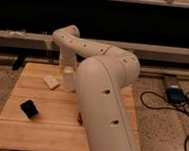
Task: Place the ceramic cup over the eraser
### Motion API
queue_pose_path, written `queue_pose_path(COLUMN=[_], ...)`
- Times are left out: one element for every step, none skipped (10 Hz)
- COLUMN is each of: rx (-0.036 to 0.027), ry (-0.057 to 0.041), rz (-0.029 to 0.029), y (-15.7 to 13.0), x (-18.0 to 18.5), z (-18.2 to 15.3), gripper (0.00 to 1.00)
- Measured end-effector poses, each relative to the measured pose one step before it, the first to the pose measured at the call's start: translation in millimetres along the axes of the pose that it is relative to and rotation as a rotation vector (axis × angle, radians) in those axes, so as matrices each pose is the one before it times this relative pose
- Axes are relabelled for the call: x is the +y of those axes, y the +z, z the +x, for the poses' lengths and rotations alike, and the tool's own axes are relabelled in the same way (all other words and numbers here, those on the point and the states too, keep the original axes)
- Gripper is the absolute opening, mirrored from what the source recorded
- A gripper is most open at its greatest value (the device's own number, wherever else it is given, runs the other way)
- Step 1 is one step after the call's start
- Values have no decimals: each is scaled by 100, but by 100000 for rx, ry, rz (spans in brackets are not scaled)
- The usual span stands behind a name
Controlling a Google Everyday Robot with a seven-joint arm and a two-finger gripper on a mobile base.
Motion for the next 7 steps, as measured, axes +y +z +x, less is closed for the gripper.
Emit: queue_pose_path(rx=[-22, 139, 127, 374, 734, 548, 395], ry=[-840, -822, -449, -240, -113, 36, 595], rz=[-10, 201, 256, 688, 691, 602, 692], y=[271, 311, 339, 350, 384, 312, 358], x=[412, 409, 236, 10, 30, -24, -249], z=[-18, -29, -106, -52, 39, 11, -49], gripper=[65, 65, 65, 65, 65, 65, 65])
